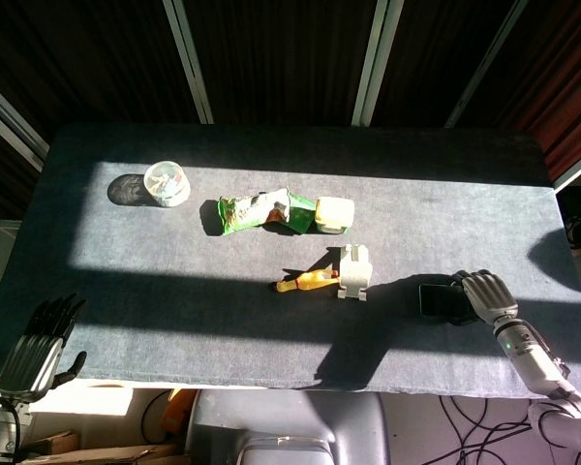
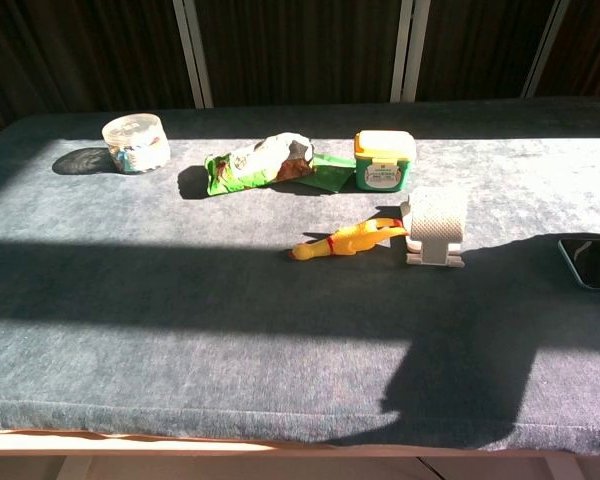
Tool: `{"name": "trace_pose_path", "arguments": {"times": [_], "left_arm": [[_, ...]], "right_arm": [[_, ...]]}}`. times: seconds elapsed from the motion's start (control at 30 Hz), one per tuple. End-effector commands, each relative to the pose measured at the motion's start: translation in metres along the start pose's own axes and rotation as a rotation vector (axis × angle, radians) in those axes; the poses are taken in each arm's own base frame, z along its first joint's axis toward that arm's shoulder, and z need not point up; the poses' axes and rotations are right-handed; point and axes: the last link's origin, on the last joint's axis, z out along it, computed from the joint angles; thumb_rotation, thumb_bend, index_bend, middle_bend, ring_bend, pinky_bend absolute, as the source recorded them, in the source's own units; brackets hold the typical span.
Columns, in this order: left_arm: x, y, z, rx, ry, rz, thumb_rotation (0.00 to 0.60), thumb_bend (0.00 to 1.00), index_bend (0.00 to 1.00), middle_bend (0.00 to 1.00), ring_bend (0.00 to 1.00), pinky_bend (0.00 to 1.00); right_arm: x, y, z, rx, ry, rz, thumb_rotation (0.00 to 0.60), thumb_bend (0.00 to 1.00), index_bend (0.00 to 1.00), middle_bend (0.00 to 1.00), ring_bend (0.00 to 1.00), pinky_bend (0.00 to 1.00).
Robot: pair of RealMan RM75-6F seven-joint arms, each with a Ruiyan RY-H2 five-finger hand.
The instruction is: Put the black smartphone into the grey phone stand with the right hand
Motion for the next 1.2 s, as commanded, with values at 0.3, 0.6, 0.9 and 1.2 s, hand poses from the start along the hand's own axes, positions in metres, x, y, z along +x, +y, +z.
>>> {"name": "trace_pose_path", "arguments": {"times": [0.3, 0.6, 0.9, 1.2], "left_arm": [[0.002, 0.000, -0.002, -0.005, 0.006, -0.005, 0.600, 0.37, 0.00, 0.00, 0.00, 0.00], [0.003, -0.001, -0.002, -0.004, 0.008, -0.007, 0.600, 0.37, 0.00, 0.00, 0.00, 0.00], [0.004, -0.002, -0.004, -0.003, 0.011, -0.010, 0.600, 0.37, 0.00, 0.00, 0.00, 0.00], [0.004, -0.002, -0.004, -0.004, 0.012, -0.013, 0.600, 0.36, 0.00, 0.00, 0.00, 0.00]], "right_arm": [[-0.002, -0.005, -0.004, -0.015, 0.012, -0.031, 0.600, 0.39, 0.98, 0.65, 0.43, 0.38], [0.000, -0.008, -0.002, -0.020, 0.031, -0.058, 0.600, 0.39, 0.98, 0.65, 0.44, 0.39], [0.003, -0.011, 0.001, -0.029, 0.053, -0.097, 0.600, 0.39, 0.98, 0.65, 0.44, 0.40], [0.032, -0.018, -0.010, -0.004, 0.179, -0.224, 0.600, 0.39, 0.98, 0.65, 0.44, 0.40]]}}
